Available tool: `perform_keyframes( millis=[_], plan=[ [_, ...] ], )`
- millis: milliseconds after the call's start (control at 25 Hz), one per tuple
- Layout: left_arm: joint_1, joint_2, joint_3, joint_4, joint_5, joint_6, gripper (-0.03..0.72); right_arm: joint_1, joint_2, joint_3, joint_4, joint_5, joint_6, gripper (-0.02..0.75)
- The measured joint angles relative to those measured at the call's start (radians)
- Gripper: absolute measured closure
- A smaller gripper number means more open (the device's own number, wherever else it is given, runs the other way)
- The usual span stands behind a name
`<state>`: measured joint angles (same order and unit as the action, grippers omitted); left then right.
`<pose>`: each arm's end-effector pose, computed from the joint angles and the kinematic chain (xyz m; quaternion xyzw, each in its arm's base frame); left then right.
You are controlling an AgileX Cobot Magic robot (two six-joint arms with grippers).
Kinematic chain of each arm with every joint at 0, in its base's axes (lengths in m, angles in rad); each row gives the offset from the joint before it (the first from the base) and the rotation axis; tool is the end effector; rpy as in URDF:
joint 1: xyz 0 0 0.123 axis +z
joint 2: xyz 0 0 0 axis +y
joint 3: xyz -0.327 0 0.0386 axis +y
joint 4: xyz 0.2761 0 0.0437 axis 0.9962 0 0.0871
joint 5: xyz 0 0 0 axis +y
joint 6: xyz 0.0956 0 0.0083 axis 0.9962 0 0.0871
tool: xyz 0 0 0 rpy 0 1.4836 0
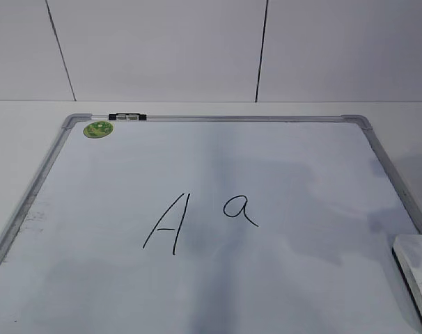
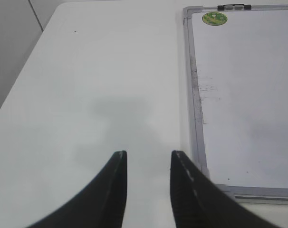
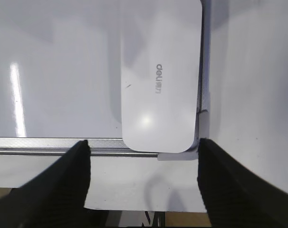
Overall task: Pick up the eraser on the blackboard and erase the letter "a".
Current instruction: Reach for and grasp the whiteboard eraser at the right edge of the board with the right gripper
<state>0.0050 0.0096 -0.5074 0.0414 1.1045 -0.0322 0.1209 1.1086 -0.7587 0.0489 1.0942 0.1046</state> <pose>-0.0217 0.0034 0.2873 -0.0173 0.8646 0.0138 0.5019 0.1816 0.0263 0.2856 0.0007 0.9940 0.0347 0.1035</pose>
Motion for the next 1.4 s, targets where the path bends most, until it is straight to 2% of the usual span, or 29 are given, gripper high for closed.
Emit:
perform_keyframes(
  millis=[160, 880, 1120, 1400],
  plan=[
    [0.0, 0.0, 0.0, 0.0, 0.0, 0.0, 0.453, 0.023, 0.054, 0.0, -0.026, 0.0, 0.042, 0.179],
    [0.0, 0.0, 0.0, 0.0, 0.0, 0.0, 0.454, 0.023, 0.228, -0.001, -0.038, -0.064, 0.086, 0.176],
    [0.0, 0.0, 0.0, 0.0, 0.0, 0.0, 0.454, 0.023, 0.27, -0.001, -0.038, -0.078, 0.086, 0.069],
    [0.0, 0.0, 0.0, 0.0, 0.0, 0.0, 0.454, 0.023, 0.272, -0.001, -0.042, -0.119, 0.086, 0.059]
  ],
)
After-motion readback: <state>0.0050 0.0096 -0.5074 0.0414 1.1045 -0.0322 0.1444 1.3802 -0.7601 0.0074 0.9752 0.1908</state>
